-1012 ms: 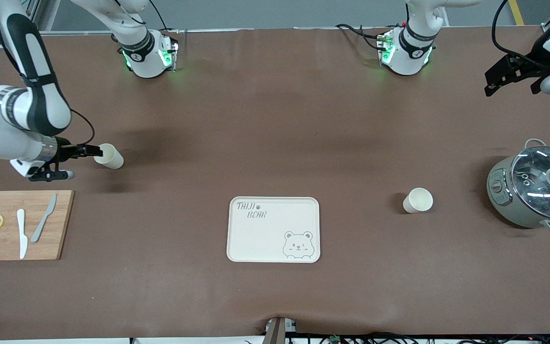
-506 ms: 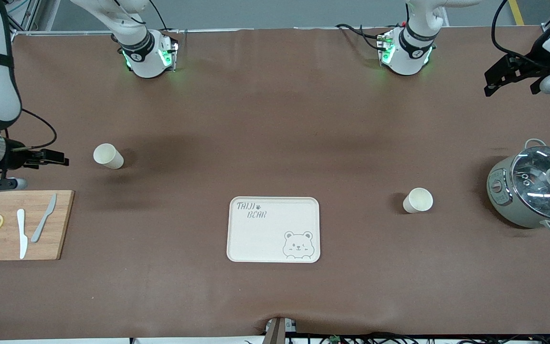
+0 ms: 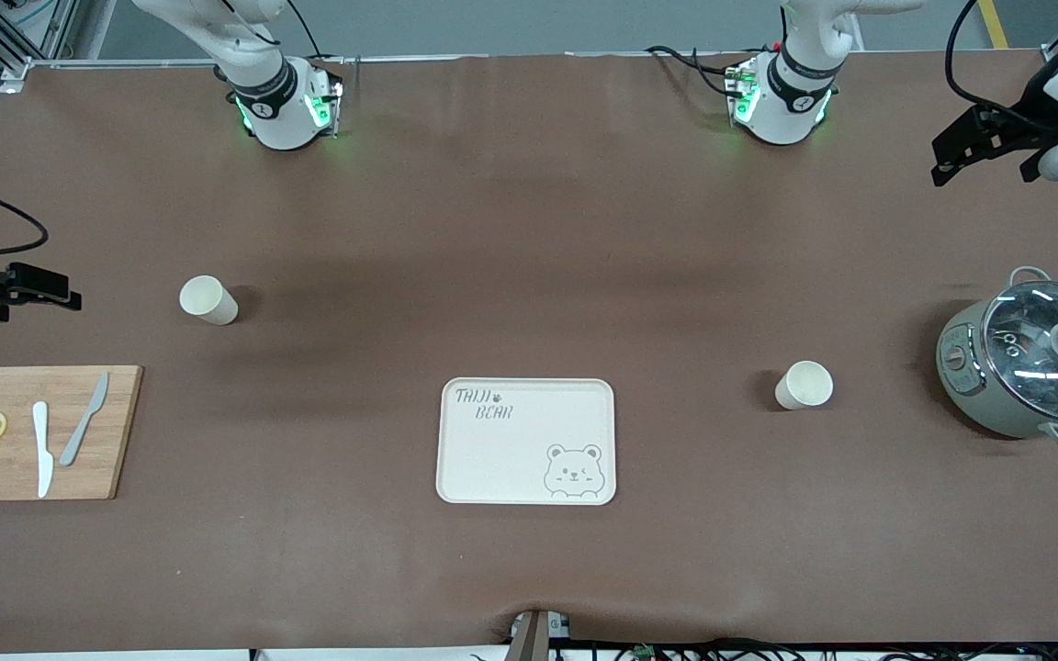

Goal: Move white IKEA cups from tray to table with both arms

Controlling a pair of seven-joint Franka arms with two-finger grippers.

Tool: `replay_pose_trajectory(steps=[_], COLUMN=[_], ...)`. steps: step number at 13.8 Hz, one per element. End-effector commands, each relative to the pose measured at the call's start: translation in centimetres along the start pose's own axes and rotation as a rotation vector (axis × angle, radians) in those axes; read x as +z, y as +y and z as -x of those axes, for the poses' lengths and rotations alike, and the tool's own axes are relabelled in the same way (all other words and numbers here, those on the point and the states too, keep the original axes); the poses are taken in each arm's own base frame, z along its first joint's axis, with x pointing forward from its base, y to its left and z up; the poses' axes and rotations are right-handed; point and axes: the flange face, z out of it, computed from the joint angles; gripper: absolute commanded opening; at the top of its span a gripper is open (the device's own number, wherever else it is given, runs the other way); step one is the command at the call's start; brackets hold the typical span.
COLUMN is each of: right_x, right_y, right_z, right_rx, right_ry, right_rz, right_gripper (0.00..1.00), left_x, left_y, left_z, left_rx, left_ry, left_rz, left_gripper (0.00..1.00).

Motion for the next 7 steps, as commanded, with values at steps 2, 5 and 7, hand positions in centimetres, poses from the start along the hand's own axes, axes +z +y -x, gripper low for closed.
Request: replay_pose_trajectory(steps=[2, 5, 7], right_x=[-3.1, -6.3, -7.0], right_y=[-3.6, -4.5, -4.5], right_z=[3.1, 7.0, 8.8], right_rx=[0.139, 0.125, 0.126], right_ry=[-0.027, 0.011, 0.023], right_rz=[0.019, 0.018, 0.016], right_gripper=[1.00, 1.00, 1.00], left_x=[-0.1, 0.0, 0.2], left_y=[-0.2, -0.2, 0.0], left_z=[0.0, 0.0, -0.1], left_rx=[0.018, 0.018, 0.020], left_ry=[0.009, 0.007, 0.006], left_rz=[0.000, -0.002, -0.002], left_gripper=[1.00, 1.00, 1.00])
